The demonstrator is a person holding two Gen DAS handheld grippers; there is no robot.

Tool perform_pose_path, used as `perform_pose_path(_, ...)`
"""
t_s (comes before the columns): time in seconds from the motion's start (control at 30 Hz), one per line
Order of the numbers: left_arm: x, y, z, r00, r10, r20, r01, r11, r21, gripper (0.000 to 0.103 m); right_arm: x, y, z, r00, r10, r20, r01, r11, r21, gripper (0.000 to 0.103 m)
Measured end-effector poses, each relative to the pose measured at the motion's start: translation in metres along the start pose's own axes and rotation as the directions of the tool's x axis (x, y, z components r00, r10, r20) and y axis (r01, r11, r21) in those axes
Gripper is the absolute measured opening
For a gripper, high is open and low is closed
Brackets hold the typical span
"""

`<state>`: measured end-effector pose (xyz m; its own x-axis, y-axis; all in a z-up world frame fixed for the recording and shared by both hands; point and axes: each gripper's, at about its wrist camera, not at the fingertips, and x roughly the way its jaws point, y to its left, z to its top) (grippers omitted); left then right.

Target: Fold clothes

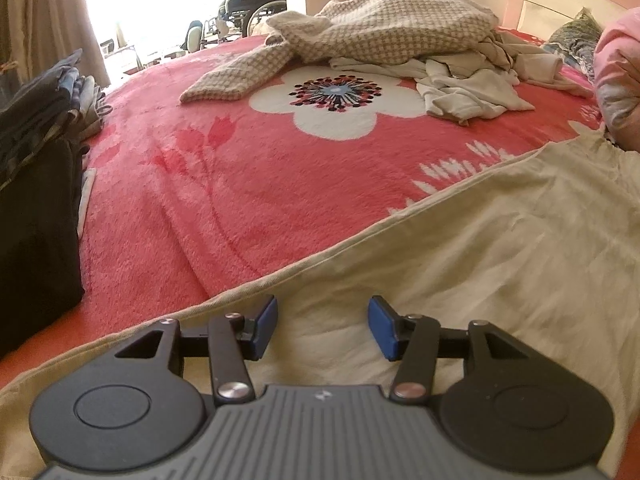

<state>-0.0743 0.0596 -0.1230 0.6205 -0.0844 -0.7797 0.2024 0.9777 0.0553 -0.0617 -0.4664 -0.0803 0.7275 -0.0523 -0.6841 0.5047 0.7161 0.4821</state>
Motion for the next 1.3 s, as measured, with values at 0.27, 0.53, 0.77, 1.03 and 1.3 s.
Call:
perform_pose_path(0.27, -0.002, -0.001, 0.002, 0.999, 0.018, -0.027, -0.018, 1.0, -0.021, 0.052, 0.036, 0.006, -0.006, 0.999, 0.006, -0.051, -0.013, 0.991, -0.134, 0.015)
perform_pose_path(0.53, -0.003, -0.001, 0.001, 0.999, 0.027, -0.031, -0.027, 0.999, -0.023, 0.053, -0.023, 0.098, -0.045, 0.958, 0.282, -0.048, -0.268, 0.827, -0.495, 0.005)
perform_pose_path(0.77, -0.002, 0.001, 0.001, 1.0, 0.02, -0.023, -0.02, 0.999, -0.039, 0.053, -0.04, 0.164, -0.128, 0.787, 0.354, -0.505, -0.616, 0.422, -0.665, 0.042)
perform_pose_path(1.03, -0.003, 0.004, -0.001, 1.0, 0.007, -0.016, -0.008, 0.999, -0.045, 0.053, -0.043, 0.124, -0.082, 0.886, 0.255, -0.387, -0.462, 0.539, -0.704, 0.044)
perform_pose_path(1.3, -0.001, -0.001, 0.0, 0.999, 0.026, -0.022, -0.027, 0.999, -0.041, 0.054, -0.01, 0.147, -0.09, 0.832, 0.082, -0.549, -0.555, 0.122, -0.823, 0.044)
